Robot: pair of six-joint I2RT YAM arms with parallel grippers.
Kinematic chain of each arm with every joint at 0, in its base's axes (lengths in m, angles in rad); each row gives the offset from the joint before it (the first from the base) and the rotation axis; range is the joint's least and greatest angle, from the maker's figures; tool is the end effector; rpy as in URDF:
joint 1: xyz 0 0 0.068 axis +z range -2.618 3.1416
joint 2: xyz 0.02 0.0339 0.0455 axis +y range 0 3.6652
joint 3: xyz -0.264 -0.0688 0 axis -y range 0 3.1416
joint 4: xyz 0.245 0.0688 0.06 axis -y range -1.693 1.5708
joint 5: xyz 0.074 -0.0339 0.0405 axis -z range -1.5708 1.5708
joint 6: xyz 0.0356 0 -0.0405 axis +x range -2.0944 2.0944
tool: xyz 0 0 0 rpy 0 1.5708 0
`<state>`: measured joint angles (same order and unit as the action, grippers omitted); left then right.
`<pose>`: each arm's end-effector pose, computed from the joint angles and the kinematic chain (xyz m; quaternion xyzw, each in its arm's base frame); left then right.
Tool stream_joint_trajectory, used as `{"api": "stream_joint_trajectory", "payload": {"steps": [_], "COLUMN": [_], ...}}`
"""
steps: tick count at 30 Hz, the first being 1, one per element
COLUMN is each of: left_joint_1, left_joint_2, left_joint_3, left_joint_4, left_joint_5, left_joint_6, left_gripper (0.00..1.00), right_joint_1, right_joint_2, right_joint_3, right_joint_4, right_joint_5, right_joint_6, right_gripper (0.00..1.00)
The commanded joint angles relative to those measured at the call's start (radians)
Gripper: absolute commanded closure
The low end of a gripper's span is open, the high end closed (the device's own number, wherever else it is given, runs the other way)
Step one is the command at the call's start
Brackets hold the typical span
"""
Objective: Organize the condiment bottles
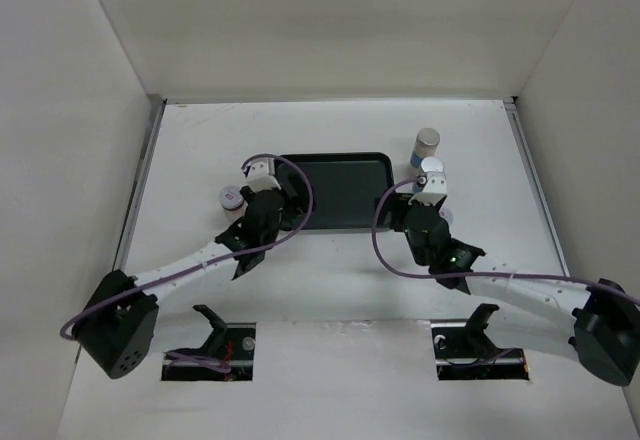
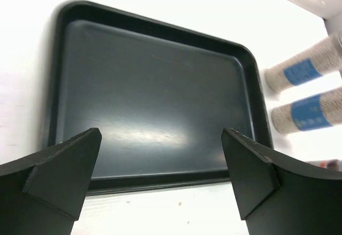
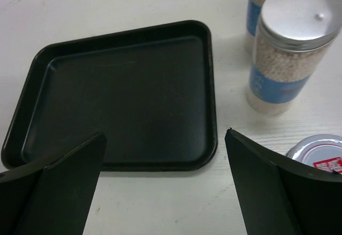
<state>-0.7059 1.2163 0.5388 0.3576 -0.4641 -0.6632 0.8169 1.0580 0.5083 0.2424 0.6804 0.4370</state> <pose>0.2062 -0.1548 0.2210 -0.1178 0.7917 -0.2158 0.5593 0.1721 0.1506 0.2360 0.0499 0.7843 0.1085 0.6088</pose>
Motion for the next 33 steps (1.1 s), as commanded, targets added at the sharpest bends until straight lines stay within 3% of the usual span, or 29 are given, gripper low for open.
{"api": "stream_joint_trajectory", "payload": {"steps": [1,9,10,12,13,14,15,16,17,18,20,21,23,25,28,33], "left_joint_1": [0.047,0.084,0.095,0.133,0.154,0.176,0.193,0.202,0.208,0.214,0.228,0.236,0.251,0.253,0.26,0.27], "left_joint_2": [-0.124,-0.308,-0.334,-0.376,-0.386,-0.389,-0.39,-0.39,-0.39,-0.382,-0.348,-0.324,-0.281,-0.261,-0.209,-0.127], "left_joint_3": [0.044,0.131,0.135,0.139,0.15,0.159,0.165,0.171,0.177,0.187,0.225,0.252,0.291,0.296,0.299,0.283], "left_joint_4": [-0.106,-0.291,-0.305,-0.322,-0.331,-0.344,-0.357,-0.37,-0.387,-0.413,-0.472,-0.509,-0.572,-0.592,-0.612,-0.6], "left_joint_5": [-0.039,-0.232,-0.261,-0.272,-0.265,-0.262,-0.254,-0.252,-0.263,-0.277,-0.284,-0.286,-0.286,-0.275,-0.254,-0.222], "left_joint_6": [0.045,0.2,0.206,0.215,0.226,0.235,0.246,0.252,0.254,0.245,0.241,0.241,0.244,0.243,0.237,0.229], "left_gripper": [0.0,0.0,0.0,0.0,0.0,0.0,0.09,0.37,0.62,0.68,0.62,0.53,0.25,0.12,0.09,0.1], "right_joint_1": [0.018,0.027,0.027,0.027,0.027,0.027,0.027,0.027,0.027,0.027,0.027,0.023,0.008,0.008,0.008,0.021], "right_joint_2": [0.023,0.022,0.02,0.025,0.026,0.028,0.028,0.022,0.014,0.007,-0.01,-0.018,-0.026,-0.026,-0.007,0.019], "right_joint_3": [-0.022,-0.04,-0.048,-0.063,-0.07,-0.07,-0.07,-0.068,-0.071,-0.073,-0.08,-0.088,-0.093,-0.088,-0.082,-0.06], "right_joint_4": [0.139,0.158,0.175,0.21,0.215,0.215,0.212,0.201,0.199,0.199,0.198,0.201,0.193,0.189,0.193,0.175], "right_joint_5": [-0.018,-0.056,-0.065,-0.068,-0.068,-0.071,-0.074,-0.079,-0.081,-0.078,-0.071,-0.073,-0.081,-0.087,-0.085,-0.091], "right_joint_6": [0.002,0.02,0.022,0.022,0.023,0.023,0.023,0.023,0.025,0.028,0.028,0.028,0.034,0.035,0.035,0.034], "right_gripper": [0.0,0.01,0.11,0.48,0.61,0.67,0.72,0.73,0.72,0.7,0.56,0.48,0.29,0.18,0.09,0.07]}}
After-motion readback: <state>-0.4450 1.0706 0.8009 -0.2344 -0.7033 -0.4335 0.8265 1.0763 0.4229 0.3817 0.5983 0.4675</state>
